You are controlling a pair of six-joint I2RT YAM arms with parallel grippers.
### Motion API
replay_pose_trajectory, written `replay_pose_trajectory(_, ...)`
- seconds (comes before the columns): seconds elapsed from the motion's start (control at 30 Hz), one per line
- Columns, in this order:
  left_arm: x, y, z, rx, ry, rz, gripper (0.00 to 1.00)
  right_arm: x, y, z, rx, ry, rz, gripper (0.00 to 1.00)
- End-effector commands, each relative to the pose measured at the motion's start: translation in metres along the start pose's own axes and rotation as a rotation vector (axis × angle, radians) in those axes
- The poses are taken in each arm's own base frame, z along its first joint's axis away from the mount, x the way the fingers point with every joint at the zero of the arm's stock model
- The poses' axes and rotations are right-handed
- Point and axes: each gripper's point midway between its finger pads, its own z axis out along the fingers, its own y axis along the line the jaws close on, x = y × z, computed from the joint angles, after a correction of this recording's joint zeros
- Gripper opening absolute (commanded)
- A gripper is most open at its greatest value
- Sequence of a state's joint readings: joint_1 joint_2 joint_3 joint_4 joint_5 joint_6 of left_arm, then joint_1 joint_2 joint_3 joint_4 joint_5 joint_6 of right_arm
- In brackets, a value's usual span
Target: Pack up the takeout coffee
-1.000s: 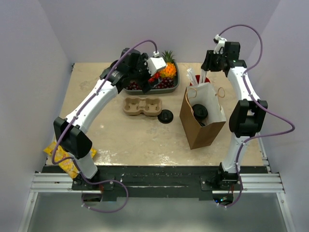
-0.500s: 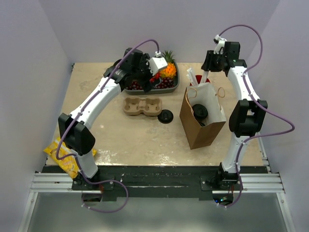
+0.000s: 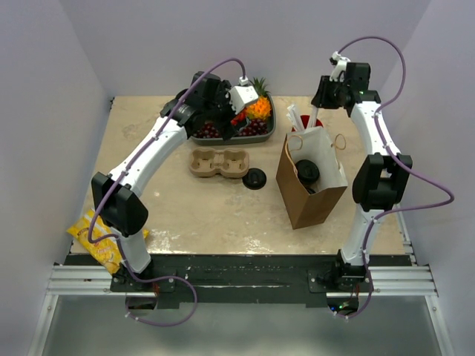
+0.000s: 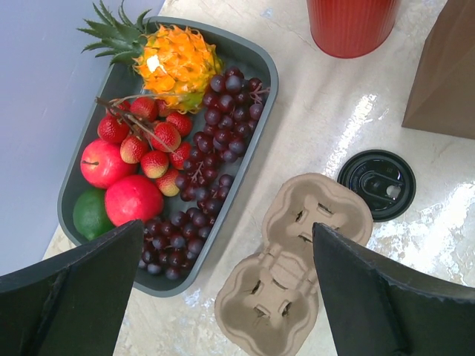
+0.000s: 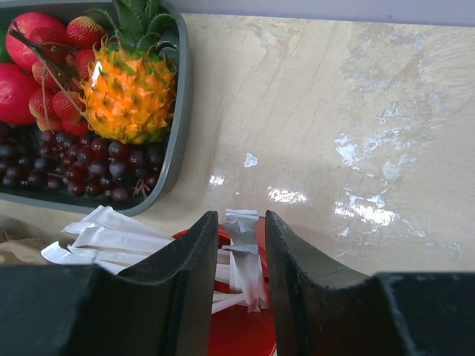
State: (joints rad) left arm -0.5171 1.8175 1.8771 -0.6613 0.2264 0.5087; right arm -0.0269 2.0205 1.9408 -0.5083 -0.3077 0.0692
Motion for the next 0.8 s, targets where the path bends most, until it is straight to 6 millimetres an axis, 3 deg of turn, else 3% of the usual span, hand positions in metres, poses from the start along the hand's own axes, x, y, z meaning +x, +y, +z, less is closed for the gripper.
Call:
replay_pose_trajectory(0.0, -0.015, 0.011, -0.009, -0.036, -0.039, -0.005, 1.0, -0.043, 0.01, -0.041, 0.016, -0.113, -0.024, 0.36)
replay_pose_trajectory(0.33, -0.015, 0.008, -0.011, -0.031, -0.045, -0.012, 1.0, -0.04, 0.008, -0.055, 0.032, -0.107, -0.016, 0.31)
replay_pose_trajectory(0.77, -0.014, 0.006, -0.016, -0.033, -0.046, -0.034, 1.0, -0.027, -0.001, -0.038, 0.043, -0.073, 0.002, 0.34)
